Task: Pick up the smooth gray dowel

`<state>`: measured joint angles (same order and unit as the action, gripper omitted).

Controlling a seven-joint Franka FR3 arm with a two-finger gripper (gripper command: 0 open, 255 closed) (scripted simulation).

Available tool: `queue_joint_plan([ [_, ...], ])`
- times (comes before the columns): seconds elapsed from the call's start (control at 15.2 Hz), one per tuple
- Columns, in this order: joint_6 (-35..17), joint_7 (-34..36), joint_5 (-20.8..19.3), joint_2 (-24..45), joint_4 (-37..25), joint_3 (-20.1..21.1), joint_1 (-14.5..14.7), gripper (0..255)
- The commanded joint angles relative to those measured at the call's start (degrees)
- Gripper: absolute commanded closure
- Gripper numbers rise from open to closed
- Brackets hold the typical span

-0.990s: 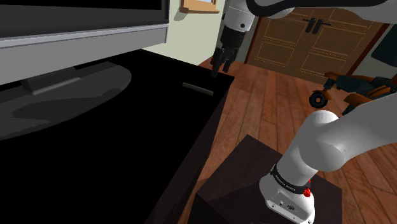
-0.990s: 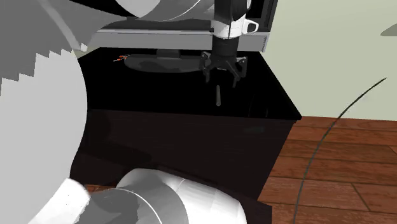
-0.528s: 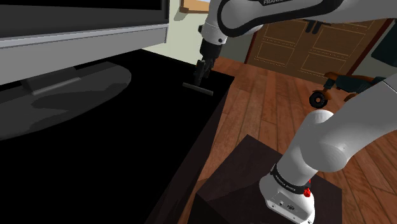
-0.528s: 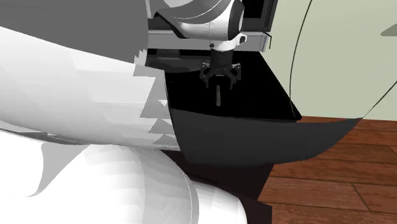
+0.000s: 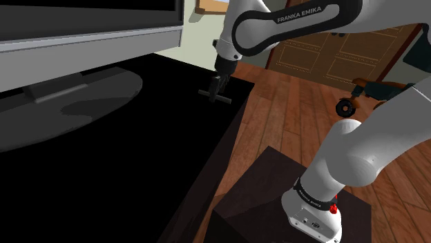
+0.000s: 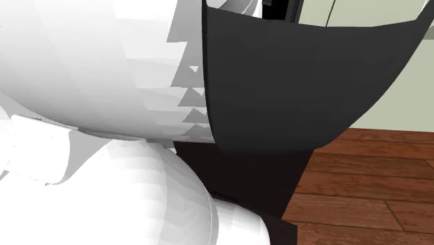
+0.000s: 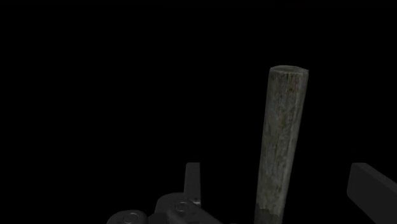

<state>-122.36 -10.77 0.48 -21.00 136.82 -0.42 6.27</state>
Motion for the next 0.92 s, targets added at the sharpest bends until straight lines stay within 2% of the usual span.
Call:
queue_joint_plan([
  [0.0, -0.4, 0.0, 0.0, 0.1, 0.3, 0.0, 0.0, 255],
  [0.59, -0.3, 0.0, 0.0, 0.1, 0.2, 0.1, 0.0, 255],
  [0.86, 2.9, 0.0, 0.0, -0.7, -2.2, 0.1, 0.0, 255],
])
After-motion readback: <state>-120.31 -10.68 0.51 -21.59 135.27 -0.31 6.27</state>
